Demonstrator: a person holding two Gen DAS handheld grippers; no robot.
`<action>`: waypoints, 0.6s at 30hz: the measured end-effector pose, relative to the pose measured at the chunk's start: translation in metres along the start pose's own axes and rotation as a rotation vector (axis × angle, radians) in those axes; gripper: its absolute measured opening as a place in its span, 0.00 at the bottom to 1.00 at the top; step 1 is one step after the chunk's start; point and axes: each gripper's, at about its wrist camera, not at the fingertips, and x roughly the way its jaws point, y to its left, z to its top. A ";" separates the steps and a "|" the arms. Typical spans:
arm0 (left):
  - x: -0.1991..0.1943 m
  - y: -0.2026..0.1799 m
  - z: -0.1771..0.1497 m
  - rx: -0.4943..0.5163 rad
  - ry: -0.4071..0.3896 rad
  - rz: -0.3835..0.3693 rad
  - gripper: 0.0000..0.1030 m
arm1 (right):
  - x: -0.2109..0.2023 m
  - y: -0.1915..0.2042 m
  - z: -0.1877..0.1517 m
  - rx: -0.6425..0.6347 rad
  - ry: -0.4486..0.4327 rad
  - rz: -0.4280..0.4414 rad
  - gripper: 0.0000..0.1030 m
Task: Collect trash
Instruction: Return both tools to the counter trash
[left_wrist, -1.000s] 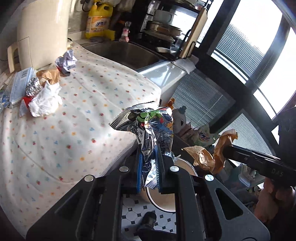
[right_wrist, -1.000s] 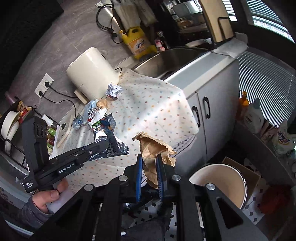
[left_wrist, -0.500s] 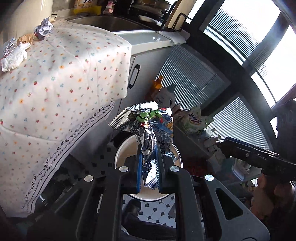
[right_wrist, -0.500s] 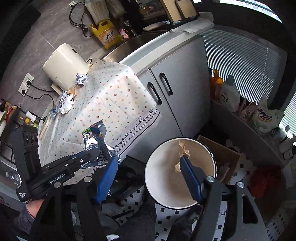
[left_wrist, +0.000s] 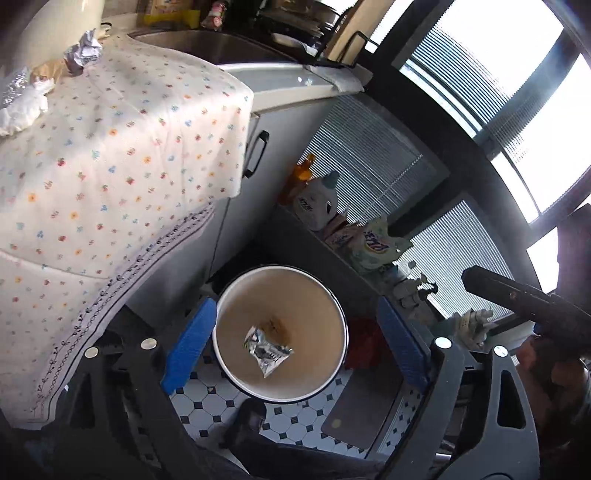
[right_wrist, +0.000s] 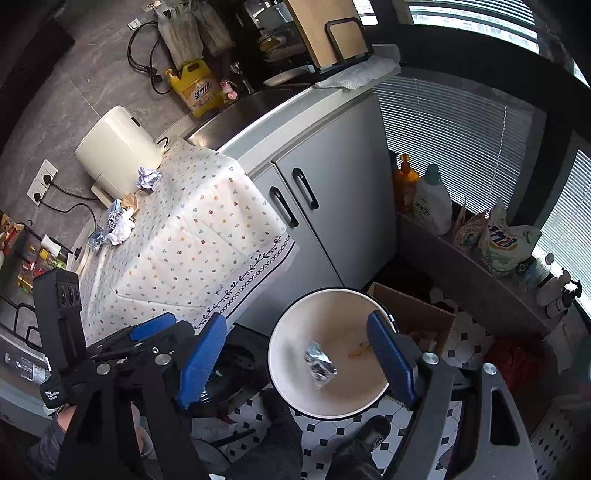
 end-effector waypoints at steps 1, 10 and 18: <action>-0.009 0.005 0.002 -0.005 -0.020 0.019 0.91 | 0.001 0.007 0.002 -0.009 -0.005 0.008 0.83; -0.094 0.064 0.029 -0.067 -0.182 0.160 0.94 | 0.013 0.111 0.034 -0.163 -0.074 0.106 0.92; -0.158 0.120 0.045 -0.109 -0.272 0.303 0.94 | 0.038 0.198 0.047 -0.251 -0.091 0.179 0.92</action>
